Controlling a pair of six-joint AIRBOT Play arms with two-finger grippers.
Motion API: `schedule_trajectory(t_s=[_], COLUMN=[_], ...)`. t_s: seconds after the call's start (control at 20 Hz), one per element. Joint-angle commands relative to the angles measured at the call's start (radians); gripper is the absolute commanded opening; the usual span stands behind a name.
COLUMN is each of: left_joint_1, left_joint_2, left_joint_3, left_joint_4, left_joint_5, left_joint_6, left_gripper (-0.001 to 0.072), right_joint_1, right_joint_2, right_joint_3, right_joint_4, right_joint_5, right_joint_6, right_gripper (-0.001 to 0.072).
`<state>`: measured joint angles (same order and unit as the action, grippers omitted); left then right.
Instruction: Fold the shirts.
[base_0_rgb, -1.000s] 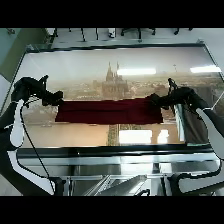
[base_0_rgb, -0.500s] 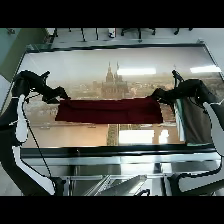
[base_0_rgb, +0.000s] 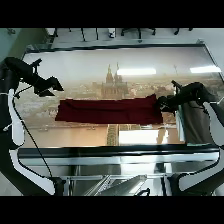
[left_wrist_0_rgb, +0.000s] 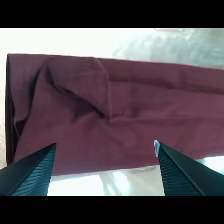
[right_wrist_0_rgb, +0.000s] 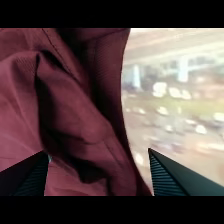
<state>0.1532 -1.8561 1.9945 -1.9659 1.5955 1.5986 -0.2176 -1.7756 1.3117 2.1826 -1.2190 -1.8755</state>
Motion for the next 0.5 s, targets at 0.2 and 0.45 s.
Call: schedule_trajectory(t_s=[0.2, 0.45], left_joint_1=[-0.030, -0.185], left_joint_2=[0.108, 0.105], left_joint_3=[-0.047, -0.077], left_joint_4=[-0.116, -0.121], left_joint_5=[-0.096, -0.182], left_joint_6=[-0.010, -0.010], left_gripper=[0.0016, 0.0016], right_joint_1=[0.030, 0.061], right_joint_2=[-0.098, -0.099], right_joint_3=[-0.002, -0.002], right_joint_4=[0.169, 0.174], right_joint_5=[0.031, 0.064], right_joint_6=[-0.124, -0.145], right_gripper=[0.0207, 0.0017])
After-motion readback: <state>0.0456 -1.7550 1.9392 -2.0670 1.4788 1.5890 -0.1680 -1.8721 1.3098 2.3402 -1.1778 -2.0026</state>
